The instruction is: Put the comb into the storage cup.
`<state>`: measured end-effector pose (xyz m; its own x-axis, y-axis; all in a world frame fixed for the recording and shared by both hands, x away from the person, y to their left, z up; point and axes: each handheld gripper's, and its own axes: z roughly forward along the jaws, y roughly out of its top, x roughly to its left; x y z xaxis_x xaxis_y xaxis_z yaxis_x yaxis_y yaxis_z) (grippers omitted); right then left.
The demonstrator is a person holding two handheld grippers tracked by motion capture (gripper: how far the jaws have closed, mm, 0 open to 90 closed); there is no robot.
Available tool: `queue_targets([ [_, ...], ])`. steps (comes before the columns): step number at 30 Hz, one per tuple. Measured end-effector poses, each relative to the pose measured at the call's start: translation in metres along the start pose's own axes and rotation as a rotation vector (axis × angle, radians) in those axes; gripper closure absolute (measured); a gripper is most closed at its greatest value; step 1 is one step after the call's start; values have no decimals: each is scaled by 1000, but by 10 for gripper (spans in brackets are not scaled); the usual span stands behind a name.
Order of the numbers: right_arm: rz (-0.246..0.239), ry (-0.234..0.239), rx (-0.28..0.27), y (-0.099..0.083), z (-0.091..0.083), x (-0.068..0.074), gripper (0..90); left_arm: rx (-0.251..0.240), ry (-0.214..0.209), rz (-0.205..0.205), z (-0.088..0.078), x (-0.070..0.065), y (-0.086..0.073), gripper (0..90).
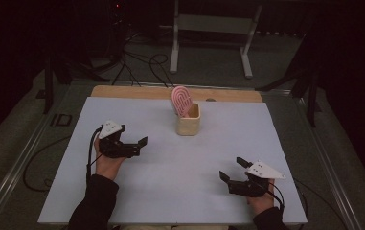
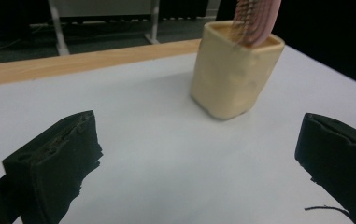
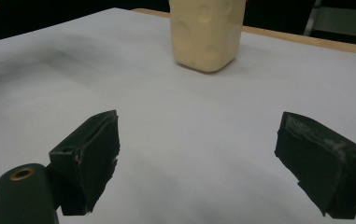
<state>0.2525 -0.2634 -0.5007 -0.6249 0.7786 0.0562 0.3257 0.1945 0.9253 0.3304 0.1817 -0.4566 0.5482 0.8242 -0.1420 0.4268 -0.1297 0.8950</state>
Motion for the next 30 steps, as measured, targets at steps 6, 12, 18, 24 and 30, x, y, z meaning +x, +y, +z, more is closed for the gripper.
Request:
queue_targets([
  [6, -3, -2, 6, 0, 1, 1, 135, 15, 14, 22, -16, 4, -20, 3],
  [12, -2, -5, 9, -1, 2, 1, 135, 7, 30, 17, -36, 11, -36, 3],
  [18, -1, -3, 11, -1, 1, 1, 135, 12, 41, 19, -52, 14, -52, 3],
  [24, 0, -7, 6, -1, 1, 1, 135, 6, 46, 25, -64, 15, -65, 3],
  [30, 6, -15, 1, 0, -2, -2, 135, -20, 61, 43, -72, 15, -70, 3],
])
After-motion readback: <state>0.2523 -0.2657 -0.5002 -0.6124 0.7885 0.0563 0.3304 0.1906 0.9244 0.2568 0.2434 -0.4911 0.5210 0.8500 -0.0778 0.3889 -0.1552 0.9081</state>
